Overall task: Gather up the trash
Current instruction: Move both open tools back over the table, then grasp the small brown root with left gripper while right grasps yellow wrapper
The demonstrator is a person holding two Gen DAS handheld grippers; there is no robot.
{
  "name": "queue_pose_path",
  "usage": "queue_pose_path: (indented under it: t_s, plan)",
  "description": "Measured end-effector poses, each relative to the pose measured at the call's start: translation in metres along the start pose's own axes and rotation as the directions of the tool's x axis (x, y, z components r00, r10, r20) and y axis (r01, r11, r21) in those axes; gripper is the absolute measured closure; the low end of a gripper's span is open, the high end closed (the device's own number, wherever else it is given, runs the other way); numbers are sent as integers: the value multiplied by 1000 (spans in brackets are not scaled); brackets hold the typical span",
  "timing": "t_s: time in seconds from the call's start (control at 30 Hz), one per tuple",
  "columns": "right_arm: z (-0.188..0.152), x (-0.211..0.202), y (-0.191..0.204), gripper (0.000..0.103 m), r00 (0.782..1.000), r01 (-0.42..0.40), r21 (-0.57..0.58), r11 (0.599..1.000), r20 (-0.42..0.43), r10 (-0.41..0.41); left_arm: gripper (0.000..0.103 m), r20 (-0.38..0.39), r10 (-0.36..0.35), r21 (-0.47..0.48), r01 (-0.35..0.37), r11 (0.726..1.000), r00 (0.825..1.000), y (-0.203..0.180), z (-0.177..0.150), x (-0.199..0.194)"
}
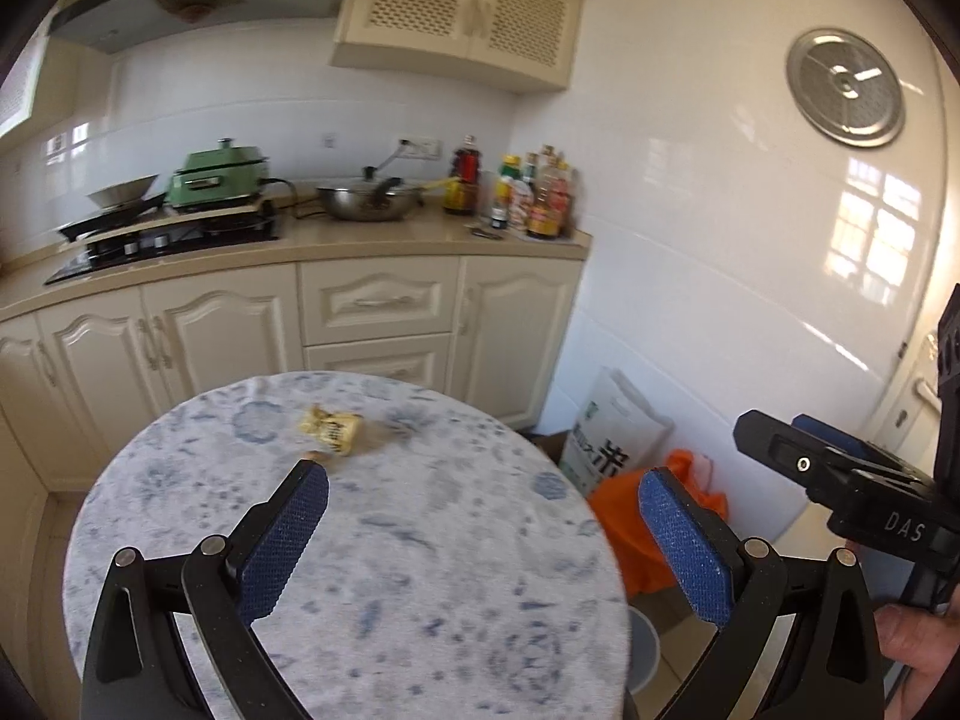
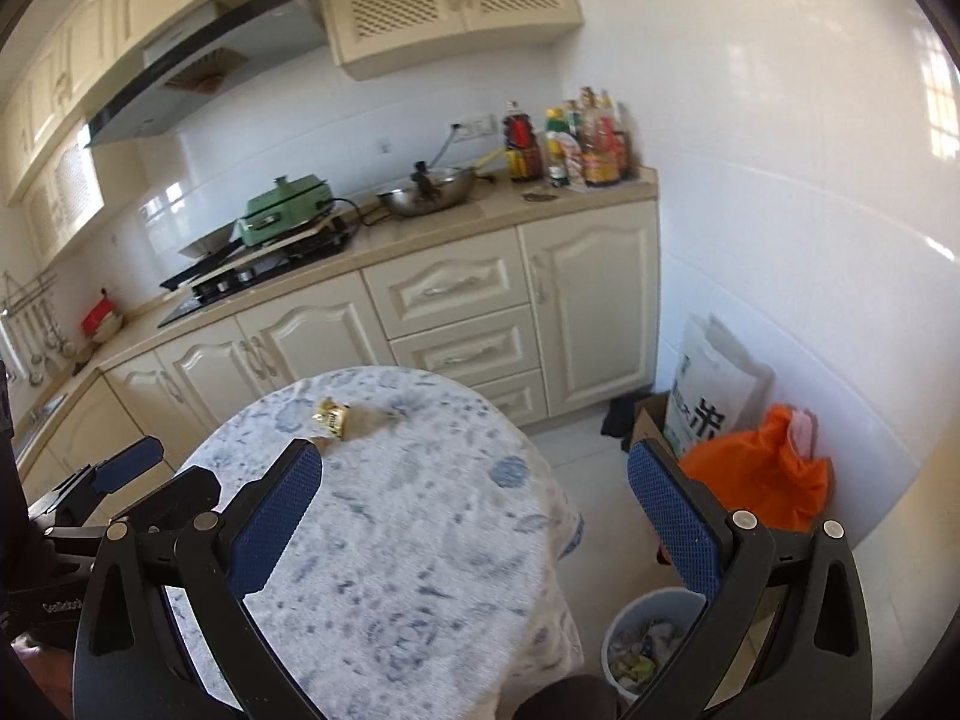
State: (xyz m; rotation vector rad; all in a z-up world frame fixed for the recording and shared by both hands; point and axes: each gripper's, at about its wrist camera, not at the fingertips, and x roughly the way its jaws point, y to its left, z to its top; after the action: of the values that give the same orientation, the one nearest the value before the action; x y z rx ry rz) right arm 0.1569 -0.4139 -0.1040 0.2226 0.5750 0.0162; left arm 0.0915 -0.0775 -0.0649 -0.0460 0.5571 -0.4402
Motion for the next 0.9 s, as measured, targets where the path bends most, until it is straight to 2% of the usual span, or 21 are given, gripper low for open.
queue_pose_path:
  t_s: [0.2,0.4,0.6,0.9]
  plan:
    - [5,33,51,0,997,-70,-93,993,-30,68,1,11,103,-66,-102,993,995,50,-10,-9]
    - [2,97,101,0,985,-147,-154,977,-113,131,1,-28,181,-131,-183,974,983,93,-10,16]
    - [-7,169,139,2,964,-200,-190,961,-211,159,1,-97,219,-162,-232,959,971,131,-5,63]
    - [-18,268,139,9,941,-183,-181,966,-317,119,1,-192,210,-133,-238,962,959,163,5,168]
